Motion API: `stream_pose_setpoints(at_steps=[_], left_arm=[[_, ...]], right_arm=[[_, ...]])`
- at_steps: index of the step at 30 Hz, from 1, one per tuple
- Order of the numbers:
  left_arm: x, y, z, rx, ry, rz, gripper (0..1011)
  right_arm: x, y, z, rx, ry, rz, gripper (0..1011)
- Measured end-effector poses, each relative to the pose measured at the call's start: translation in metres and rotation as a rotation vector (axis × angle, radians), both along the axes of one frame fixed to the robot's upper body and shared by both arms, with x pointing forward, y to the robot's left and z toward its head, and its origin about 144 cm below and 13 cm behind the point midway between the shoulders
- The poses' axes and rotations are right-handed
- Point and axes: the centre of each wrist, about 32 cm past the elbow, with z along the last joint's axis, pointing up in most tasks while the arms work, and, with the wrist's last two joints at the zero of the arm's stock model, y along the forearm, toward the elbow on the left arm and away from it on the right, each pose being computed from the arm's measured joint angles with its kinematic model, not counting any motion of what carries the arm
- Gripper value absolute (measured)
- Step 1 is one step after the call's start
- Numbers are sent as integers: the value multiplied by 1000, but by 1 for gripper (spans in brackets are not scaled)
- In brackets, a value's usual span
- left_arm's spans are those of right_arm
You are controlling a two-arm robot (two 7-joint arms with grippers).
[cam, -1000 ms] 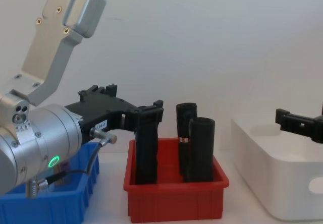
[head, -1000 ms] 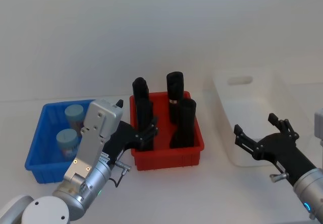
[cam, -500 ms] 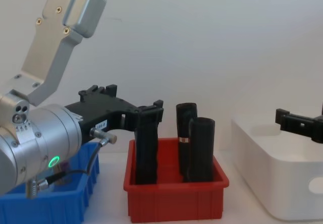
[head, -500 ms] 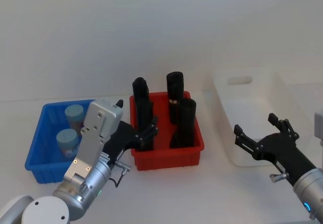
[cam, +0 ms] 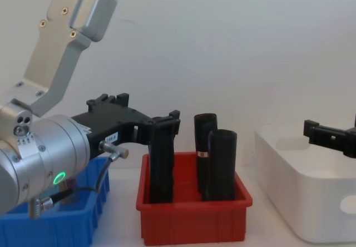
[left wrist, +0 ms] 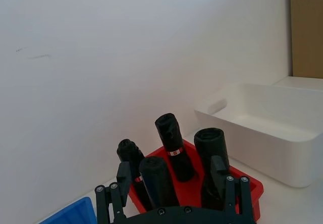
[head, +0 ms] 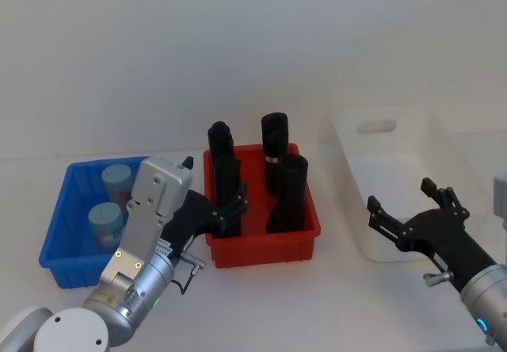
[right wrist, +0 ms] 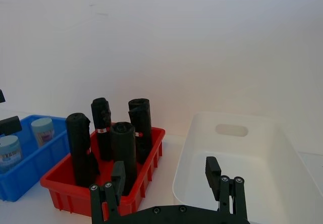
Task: Pick the cotton swabs from the blue box and place them into the white box.
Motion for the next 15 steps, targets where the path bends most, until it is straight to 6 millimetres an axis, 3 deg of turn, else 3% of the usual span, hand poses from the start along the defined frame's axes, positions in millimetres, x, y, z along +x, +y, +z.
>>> stream_pose_setpoints(at_steps=[15], left_arm=[[12,16,3,-16,56,31,1004]], right_arm=[[0,0,0,0,0,0,1001]])
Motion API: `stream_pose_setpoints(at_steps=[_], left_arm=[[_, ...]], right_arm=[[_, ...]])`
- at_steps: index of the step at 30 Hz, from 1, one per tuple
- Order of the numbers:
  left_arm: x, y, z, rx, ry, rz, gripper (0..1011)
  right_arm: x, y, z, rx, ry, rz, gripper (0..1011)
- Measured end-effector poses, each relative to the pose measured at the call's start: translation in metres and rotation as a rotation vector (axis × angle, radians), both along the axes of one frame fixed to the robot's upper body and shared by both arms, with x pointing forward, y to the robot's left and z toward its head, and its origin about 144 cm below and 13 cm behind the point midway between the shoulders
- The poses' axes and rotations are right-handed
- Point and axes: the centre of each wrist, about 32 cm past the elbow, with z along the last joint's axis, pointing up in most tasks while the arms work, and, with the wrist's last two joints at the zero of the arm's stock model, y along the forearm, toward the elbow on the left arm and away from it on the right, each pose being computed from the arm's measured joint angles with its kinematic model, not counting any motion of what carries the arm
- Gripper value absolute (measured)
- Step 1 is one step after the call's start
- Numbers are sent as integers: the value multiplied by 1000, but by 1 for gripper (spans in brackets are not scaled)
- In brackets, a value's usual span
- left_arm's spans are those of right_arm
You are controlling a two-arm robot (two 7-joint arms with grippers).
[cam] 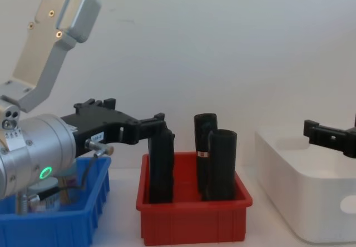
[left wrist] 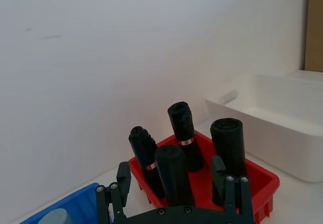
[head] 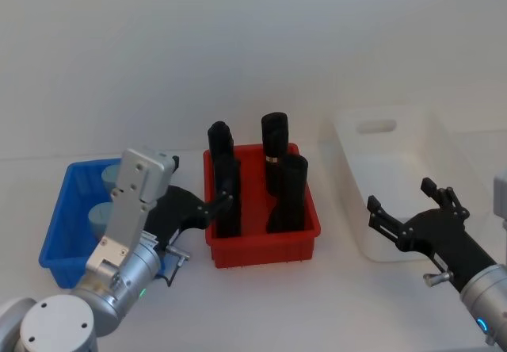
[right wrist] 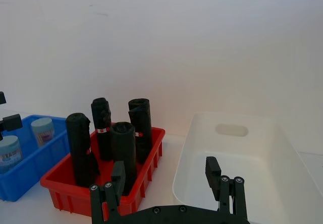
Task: Pick the cotton swabs from the blue box and place them into the white box.
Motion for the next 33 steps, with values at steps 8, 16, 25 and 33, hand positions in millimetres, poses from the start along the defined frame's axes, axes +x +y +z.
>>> stream_pose_setpoints(at_steps=[8,16,25,33], left_arm=[[9,14,0,-4,39,34,1004],[19,35,-2,-8,90,92,1004],[27,59,-7,-25,151,155,1004],[33,78,-14,-44,203,204,1004]], right_arm=[[0,0,0,0,0,0,1001],[0,0,0,0,0,0,1001],[0,0,0,0,0,0,1001],[0,0,0,0,0,0,1001]])
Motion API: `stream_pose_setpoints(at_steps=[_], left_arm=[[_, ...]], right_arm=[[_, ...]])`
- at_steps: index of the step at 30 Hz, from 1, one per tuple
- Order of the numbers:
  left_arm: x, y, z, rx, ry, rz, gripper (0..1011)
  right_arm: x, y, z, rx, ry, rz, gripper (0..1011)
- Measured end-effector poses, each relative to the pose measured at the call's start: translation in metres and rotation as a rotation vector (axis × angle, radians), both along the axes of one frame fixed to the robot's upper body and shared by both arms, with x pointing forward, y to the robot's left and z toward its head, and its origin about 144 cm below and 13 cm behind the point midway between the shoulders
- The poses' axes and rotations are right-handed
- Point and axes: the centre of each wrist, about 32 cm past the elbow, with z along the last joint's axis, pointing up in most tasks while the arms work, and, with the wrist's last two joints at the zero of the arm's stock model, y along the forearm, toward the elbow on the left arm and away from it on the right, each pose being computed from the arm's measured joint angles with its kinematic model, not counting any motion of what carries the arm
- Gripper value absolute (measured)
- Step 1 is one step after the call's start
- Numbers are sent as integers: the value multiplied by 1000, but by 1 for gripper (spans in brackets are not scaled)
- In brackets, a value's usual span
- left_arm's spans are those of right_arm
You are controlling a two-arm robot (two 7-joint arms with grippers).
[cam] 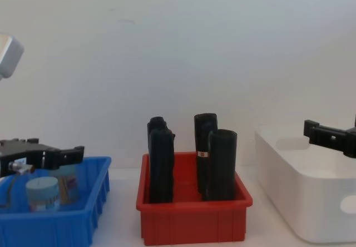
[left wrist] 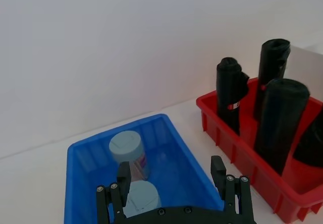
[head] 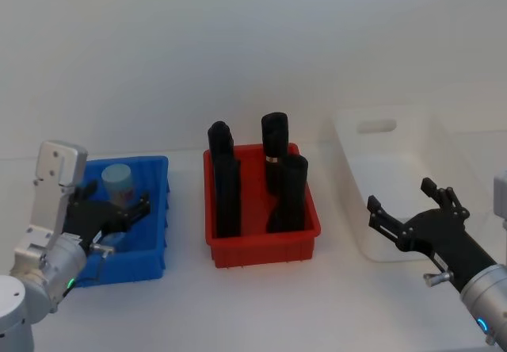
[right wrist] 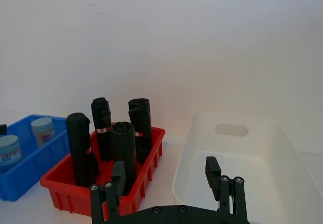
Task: Pick the cotton swabs from the blue box and place them into the white box.
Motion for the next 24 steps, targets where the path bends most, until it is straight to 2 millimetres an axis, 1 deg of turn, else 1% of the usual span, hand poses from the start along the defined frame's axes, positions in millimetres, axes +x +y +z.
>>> stream_pose_setpoints(at_steps=[13,24], left_arm=[[9,22,-12,-33,66,32,1004],[19,35,-21,-49,112,26,1004]], right_arm=[[0,0,0,0,0,0,1001],[0,0,0,0,0,0,1001]])
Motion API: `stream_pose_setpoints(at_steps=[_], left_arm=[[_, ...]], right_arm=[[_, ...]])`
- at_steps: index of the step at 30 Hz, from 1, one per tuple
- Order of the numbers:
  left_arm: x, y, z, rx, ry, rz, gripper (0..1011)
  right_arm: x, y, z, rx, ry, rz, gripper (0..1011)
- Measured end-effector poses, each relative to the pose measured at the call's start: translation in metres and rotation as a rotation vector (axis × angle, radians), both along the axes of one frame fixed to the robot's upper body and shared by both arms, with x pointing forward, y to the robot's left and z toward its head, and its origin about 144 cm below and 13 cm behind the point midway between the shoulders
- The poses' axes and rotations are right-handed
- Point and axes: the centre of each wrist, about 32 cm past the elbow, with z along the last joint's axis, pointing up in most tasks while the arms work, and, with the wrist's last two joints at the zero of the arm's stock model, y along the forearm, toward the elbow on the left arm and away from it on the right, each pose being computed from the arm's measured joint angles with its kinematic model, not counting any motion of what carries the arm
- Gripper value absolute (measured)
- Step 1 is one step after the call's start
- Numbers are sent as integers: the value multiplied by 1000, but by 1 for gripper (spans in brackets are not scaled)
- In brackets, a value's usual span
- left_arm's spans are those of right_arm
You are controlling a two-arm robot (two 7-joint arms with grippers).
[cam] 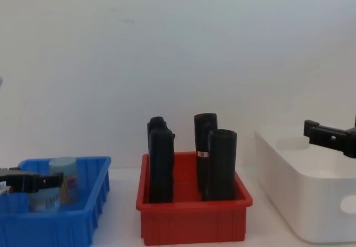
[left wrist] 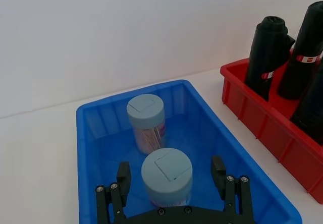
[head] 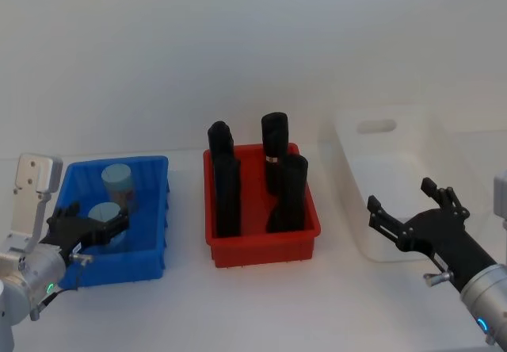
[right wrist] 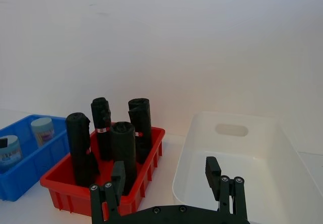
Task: Pick the cotton swabs from the blue box and place them into the white box.
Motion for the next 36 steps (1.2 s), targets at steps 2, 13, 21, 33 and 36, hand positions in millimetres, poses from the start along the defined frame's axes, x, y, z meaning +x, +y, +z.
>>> stream_pose_setpoints(at_steps=[2,13,21,33,36], left_arm=[[2,1,-1,-3,5,-2,1004],[12,10,-11,-34,40,-18,1004],[19,14,-16,-55,50,-33,960],[25,15,-20,-59,44,-60,671],[26,15,-20,-53,40,-69,670]], right_arm=[[0,0,0,0,0,0,1001],[0,0,0,0,0,0,1002],[0,0,0,0,0,0,1001],[0,0,0,0,0,0,1001],[0,0,0,0,0,0,1001]])
